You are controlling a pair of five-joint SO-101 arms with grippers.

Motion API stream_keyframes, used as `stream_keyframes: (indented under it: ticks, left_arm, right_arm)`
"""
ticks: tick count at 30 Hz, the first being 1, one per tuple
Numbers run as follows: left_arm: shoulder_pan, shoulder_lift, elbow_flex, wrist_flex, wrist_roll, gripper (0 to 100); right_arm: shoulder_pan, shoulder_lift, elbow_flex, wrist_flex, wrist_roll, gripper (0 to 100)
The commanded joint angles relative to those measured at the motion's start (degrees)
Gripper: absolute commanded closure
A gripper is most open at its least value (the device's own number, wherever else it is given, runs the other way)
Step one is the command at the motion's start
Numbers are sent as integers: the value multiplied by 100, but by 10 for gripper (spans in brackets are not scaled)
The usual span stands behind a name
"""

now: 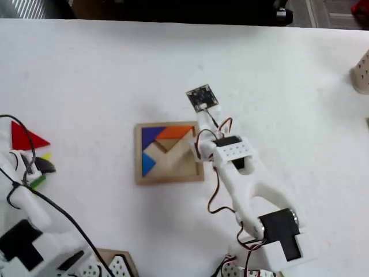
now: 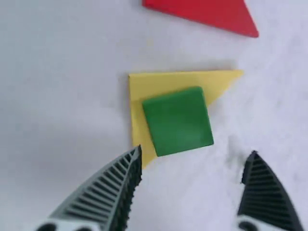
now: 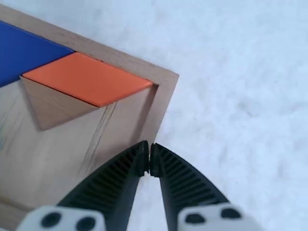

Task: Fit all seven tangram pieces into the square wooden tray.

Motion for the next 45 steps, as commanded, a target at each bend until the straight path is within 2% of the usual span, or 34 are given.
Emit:
stream_keyframes:
  ticks: [1,6,13,18,25,33,38,45]
  left_arm:
    - [-92,655,-695,-185,-53,646]
    - [-92,1226,-1169,-202,-53,672]
    - [48,1675,-1231,-211,-62,672]
    - [268,1895,-1187,-607,-9,676]
    - [277,2026,-1187,-853,-44,819]
    - [277,1982,-1204,-791,-9,830]
    - [277,1930,-1292,-316,-9,830]
    - [277,1226,-1662,888,-9,830]
  right_arm:
    - [40,-312,-26,-66,79,981]
    - [40,-312,-26,-84,79,981]
    - [40,-286,-53,-92,79,981]
    - [57,-303,-53,-92,79,981]
    - [57,-303,-44,-92,79,981]
    - [57,-277,-53,-92,79,981]
    - [48,-277,-53,-92,79,981]
    - [40,-277,-53,-92,79,981]
